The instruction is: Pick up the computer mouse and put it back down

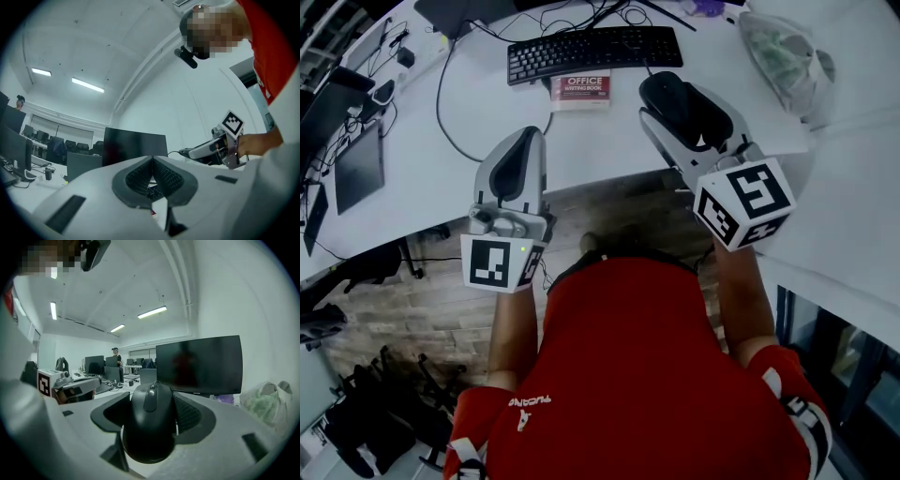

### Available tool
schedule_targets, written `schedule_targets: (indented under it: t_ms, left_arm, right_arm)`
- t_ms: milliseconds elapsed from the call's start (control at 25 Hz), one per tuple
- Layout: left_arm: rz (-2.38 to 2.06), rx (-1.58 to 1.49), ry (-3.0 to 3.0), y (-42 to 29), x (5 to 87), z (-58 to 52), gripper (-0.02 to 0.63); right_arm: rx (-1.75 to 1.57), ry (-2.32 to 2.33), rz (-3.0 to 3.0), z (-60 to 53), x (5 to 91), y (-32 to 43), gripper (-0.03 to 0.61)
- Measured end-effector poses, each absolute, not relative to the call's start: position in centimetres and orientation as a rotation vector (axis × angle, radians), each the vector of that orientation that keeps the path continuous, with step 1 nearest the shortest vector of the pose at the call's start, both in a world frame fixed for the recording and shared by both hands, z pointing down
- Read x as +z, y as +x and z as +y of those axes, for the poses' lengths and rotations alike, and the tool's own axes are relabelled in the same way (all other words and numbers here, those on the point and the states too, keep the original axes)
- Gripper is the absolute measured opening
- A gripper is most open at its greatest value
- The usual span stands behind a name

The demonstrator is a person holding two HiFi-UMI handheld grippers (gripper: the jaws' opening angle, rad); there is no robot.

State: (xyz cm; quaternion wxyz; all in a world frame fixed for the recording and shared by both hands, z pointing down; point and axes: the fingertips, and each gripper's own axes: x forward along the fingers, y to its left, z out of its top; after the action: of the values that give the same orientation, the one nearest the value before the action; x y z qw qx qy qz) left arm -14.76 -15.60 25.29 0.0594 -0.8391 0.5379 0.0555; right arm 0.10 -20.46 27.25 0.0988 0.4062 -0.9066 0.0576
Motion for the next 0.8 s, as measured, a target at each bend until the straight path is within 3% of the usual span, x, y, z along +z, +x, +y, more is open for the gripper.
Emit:
schedule_targets:
  t_ms: [360,800]
  left_arm:
    - [1.617,0.174,-2.539,-14.6,24.4,-14.9,0.009]
    - [1.631,0.139,-2.567,-14.4,25.9,-14.5,0.010]
  right_arm:
    - [0.115,1.200,-2.712,-19.1,24.8,0.4,0.290]
    - [0.156,1.201,-2.577,-20.1,30.9,0.7,0.290]
